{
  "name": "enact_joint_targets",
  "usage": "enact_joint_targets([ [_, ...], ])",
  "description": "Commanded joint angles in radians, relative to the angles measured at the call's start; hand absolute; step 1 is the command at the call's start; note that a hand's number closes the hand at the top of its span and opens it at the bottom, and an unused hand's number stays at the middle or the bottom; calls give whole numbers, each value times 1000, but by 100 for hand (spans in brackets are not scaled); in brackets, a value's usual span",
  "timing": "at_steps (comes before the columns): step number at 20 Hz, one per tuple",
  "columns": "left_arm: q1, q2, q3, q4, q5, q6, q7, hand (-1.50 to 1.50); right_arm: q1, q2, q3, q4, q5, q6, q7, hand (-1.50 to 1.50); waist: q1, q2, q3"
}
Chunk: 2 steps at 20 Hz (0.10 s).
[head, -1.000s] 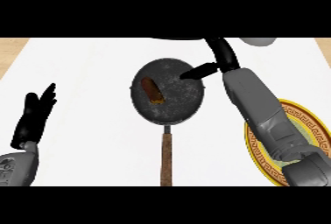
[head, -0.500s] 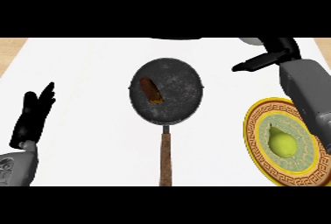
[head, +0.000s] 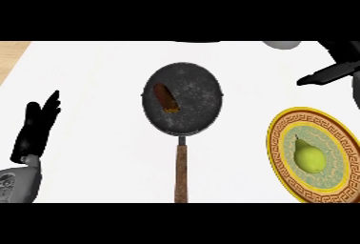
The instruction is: Pick the sweet potato from the plate and place it in the pan
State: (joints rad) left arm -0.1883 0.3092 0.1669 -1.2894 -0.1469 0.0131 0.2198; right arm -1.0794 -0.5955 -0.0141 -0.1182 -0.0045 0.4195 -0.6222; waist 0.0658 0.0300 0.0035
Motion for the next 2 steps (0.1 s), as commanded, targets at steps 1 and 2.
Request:
enact_joint_targets([
  [1, 3, -40, -28, 20, -27, 28, -25, 0, 12, -55, 3, 7, 15, 44, -46, -150, 2, 4, 1],
  [2, -14, -5, -6, -30, 11, -14, 31, 0, 20, -72, 10, 15, 24, 65, -47, -150, 13, 4, 2],
])
